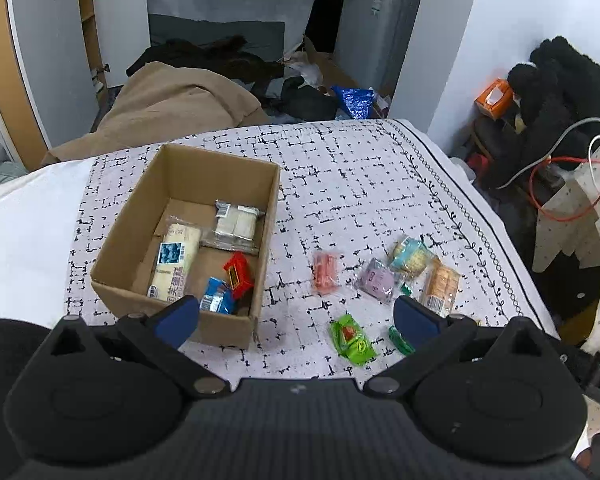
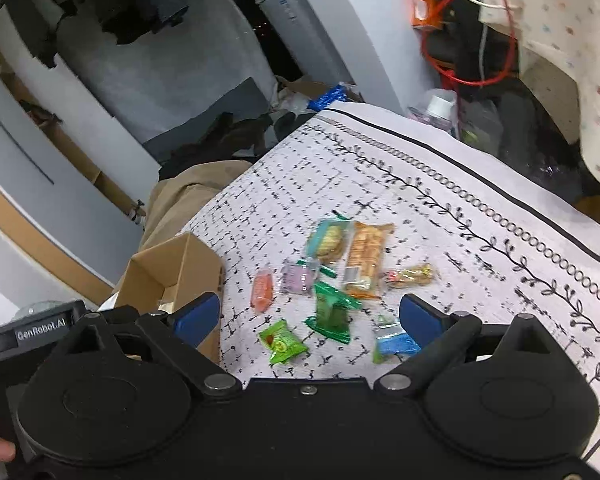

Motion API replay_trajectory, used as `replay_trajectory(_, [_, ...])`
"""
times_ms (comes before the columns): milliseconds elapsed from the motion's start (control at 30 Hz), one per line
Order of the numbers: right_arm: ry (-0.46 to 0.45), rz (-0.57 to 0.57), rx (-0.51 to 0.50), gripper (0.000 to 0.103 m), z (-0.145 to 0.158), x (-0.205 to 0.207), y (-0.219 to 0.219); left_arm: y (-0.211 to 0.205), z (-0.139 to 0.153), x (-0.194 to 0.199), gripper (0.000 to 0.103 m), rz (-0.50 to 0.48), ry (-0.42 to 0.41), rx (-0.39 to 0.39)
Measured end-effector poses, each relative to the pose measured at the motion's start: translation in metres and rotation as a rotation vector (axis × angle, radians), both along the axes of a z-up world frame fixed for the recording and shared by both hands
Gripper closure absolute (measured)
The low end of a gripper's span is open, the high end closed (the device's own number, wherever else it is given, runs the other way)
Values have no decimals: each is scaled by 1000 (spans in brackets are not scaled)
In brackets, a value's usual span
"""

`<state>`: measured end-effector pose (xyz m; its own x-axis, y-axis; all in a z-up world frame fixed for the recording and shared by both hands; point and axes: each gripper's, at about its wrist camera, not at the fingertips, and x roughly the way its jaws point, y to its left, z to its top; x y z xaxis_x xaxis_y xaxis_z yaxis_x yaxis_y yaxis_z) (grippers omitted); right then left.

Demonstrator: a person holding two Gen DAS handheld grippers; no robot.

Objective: Organize snacks
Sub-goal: 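Move both grippers back toward the green and pink packets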

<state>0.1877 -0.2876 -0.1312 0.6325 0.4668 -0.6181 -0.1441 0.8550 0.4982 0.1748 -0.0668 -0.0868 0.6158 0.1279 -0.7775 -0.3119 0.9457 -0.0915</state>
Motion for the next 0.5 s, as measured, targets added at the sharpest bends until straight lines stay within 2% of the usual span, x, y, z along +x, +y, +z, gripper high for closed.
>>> replay_trajectory(233, [4, -23, 16, 6, -7, 0, -20, -24, -11, 6, 0, -4, 34, -13])
replay_trajectory(500, [66, -52, 54, 7, -28, 6, -37, -42, -28, 13, 0, 15, 72, -16])
